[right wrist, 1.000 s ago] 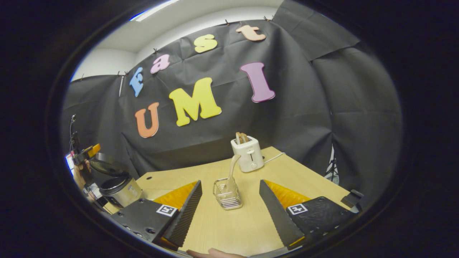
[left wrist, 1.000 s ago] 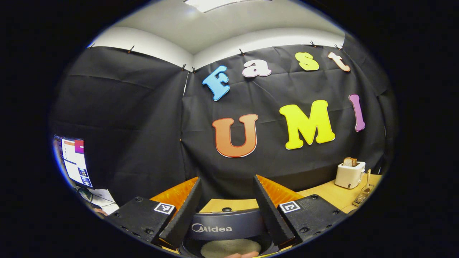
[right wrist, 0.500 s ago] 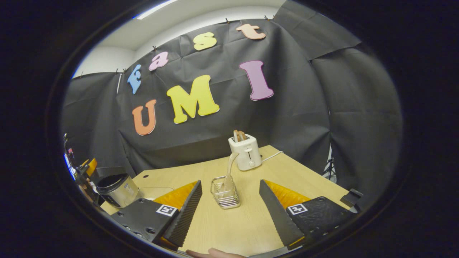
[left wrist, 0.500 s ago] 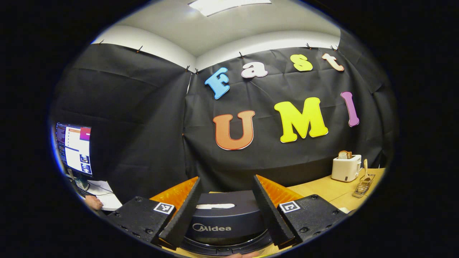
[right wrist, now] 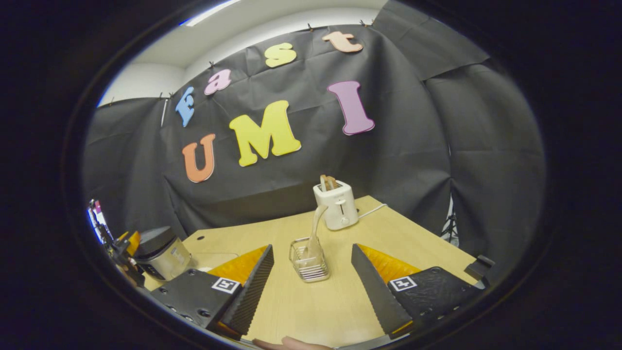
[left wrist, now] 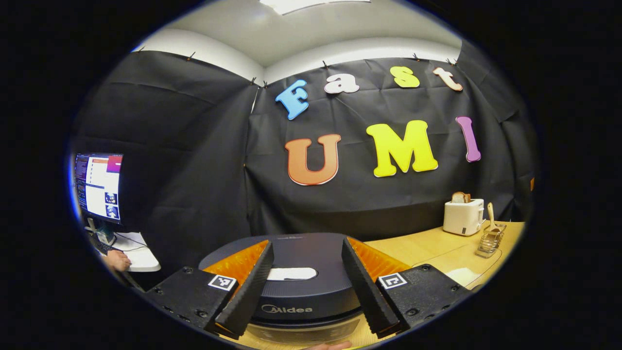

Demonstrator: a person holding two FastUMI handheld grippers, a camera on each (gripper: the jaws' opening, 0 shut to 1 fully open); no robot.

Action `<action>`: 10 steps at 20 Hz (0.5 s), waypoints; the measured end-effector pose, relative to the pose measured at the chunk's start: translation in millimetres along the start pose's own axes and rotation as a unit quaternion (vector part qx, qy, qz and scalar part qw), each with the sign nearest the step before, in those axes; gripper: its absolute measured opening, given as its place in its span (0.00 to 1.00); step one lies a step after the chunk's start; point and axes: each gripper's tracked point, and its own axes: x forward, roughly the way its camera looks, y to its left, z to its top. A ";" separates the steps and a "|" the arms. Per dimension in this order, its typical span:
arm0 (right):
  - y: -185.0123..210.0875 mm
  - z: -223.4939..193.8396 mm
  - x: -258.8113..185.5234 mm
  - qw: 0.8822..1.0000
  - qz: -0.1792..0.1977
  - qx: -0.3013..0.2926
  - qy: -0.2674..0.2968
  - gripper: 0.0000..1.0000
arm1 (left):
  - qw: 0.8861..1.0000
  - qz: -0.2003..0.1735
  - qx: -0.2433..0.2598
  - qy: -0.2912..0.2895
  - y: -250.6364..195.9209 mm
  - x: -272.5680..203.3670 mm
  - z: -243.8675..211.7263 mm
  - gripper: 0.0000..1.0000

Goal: Close the left gripper, press the button to open the rice cooker; take a wooden spoon from the chopstick holder with the right hand, scoop a spoonful of rice and pour it into the rice cooker, then put the wooden spoon back into the chopstick holder.

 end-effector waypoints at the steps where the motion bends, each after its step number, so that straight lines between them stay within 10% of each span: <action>1: -1.1 1.0 0.1 1.000 -0.001 0.001 -0.001 0.95 | 1.000 0.000 0.002 -0.014 -0.7 0.4 5.9 0.92; 10: -2.4 -5.4 2.9 1.000 -0.001 0.008 0.013 0.95 | 0.999 0.039 0.006 -0.036 1.6 -6.3 0.2 0.89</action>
